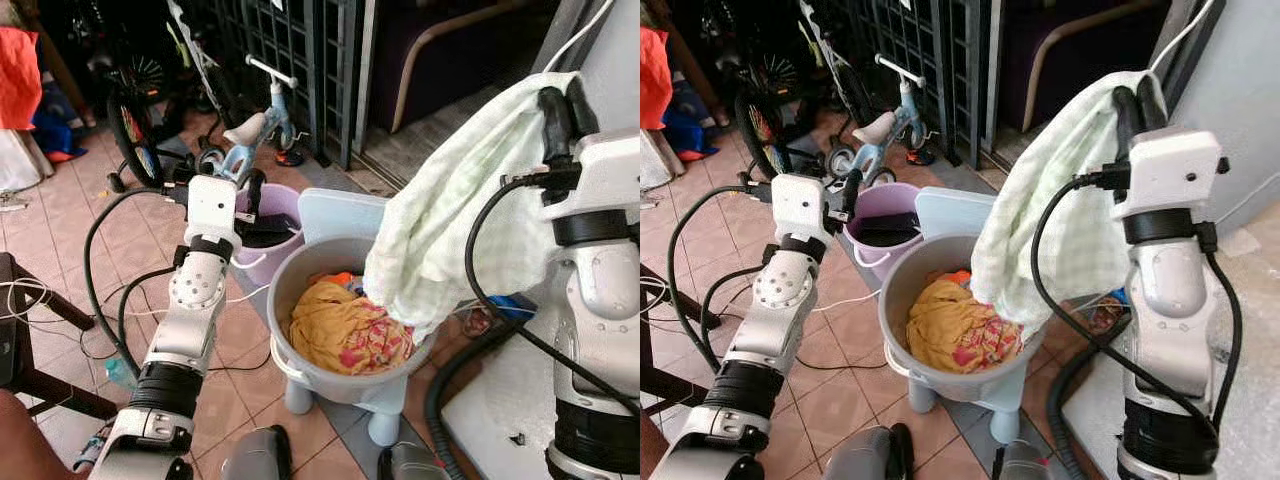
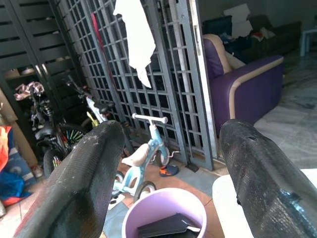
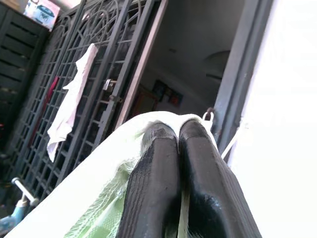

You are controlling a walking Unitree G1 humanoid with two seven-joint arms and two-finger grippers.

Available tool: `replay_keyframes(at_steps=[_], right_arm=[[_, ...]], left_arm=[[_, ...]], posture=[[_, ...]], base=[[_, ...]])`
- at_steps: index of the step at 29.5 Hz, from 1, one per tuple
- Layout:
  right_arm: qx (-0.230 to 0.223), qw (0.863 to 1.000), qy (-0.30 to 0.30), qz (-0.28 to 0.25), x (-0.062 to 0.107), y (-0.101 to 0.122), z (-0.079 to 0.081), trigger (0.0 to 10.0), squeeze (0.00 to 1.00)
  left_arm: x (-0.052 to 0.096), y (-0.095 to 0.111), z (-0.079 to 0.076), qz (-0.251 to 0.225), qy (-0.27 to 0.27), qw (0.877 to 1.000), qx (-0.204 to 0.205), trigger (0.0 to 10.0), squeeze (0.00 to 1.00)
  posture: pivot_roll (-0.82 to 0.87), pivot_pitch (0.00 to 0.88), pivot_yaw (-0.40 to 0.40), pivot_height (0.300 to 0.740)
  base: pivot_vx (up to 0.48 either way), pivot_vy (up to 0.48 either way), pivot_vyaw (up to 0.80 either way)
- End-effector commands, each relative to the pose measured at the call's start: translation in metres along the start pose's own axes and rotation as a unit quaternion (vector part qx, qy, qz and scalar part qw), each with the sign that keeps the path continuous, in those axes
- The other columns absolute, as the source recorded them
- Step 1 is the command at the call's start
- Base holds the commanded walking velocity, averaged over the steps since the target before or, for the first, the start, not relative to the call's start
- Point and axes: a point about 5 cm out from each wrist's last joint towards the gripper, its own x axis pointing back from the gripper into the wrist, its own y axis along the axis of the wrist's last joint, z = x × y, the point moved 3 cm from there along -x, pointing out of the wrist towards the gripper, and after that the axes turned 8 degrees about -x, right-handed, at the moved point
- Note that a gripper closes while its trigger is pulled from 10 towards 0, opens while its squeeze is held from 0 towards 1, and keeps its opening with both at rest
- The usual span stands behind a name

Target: Clothes washing

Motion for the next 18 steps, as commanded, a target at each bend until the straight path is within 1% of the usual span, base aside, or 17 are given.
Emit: replay_keyframes(at_steps=[1, 3, 5, 6, 8, 11, 16, 18], right_arm=[[0.003, 1.0, -0.003, -0.016, -0.002, 0.009, 0.001, 0.0, 0.0], [0.0, 1.0, -0.002, -0.013, -0.001, 0.008, 0.003, 0.0, 0.0], [-0.015, 1.0, 0.004, 0.0, 0.005, 0.003, 0.014, 0.0, 0.0], [-0.015, 1.0, 0.004, 0.0, 0.005, 0.003, 0.014, 0.0, 0.0], [-0.029, 1.0, 0.008, 0.008, 0.008, 0.0, 0.024, 0.0, 0.0], [-0.041, 0.999, 0.013, 0.015, 0.01, -0.001, 0.031, 0.0, 0.0], [-0.045, 0.999, 0.009, 0.012, 0.006, 0.0, 0.032, 0.0, 0.0], [-0.043, 0.999, 0.003, 0.011, 0.003, 0.001, 0.03, 0.0, 0.0]], left_arm=[[0.005, -0.004, -0.006, 0.003, -0.012, 1.0, 0.001, 10.0, 0.0], [0.007, -0.004, -0.008, 0.003, -0.016, 1.0, 0.003, 10.0, 0.0], [0.011, -0.006, -0.013, 0.003, -0.022, 1.0, 0.006, 10.0, 0.0], [0.011, -0.006, -0.013, 0.003, -0.022, 1.0, 0.006, 10.0, 0.0], [0.014, -0.007, -0.015, 0.007, -0.019, 1.0, 0.01, 10.0, 0.0], [0.018, -0.01, -0.019, 0.014, -0.017, 1.0, 0.02, 10.0, 0.0], [0.021, -0.014, -0.019, 0.027, -0.012, 0.999, 0.025, 10.0, 0.0], [0.019, -0.011, -0.02, 0.02, -0.022, 0.999, 0.026, 10.0, 0.0]], posture=[[-0.16, 0.0, 0.09, 0.74], [-0.16, 0.0, 0.089, 0.74], [-0.15, 0.0, 0.081, 0.74], [-0.15, 0.0, 0.081, 0.74], [-0.15, 0.0, 0.075, 0.74], [-0.15, 0.0, 0.073, 0.74], [-0.16, 0.0, 0.076, 0.74], [-0.16, 0.0, 0.074, 0.74]], base=[[0.0, 0.0, 0.0], [0.0, 0.0, 0.0], [0.0, 0.0, 0.0], [0.0, 0.0, 0.0], [0.0, 0.0, 0.0], [0.0, 0.0, 0.0], [0.0, 0.0, 0.0], [0.0, 0.0, 0.0]])
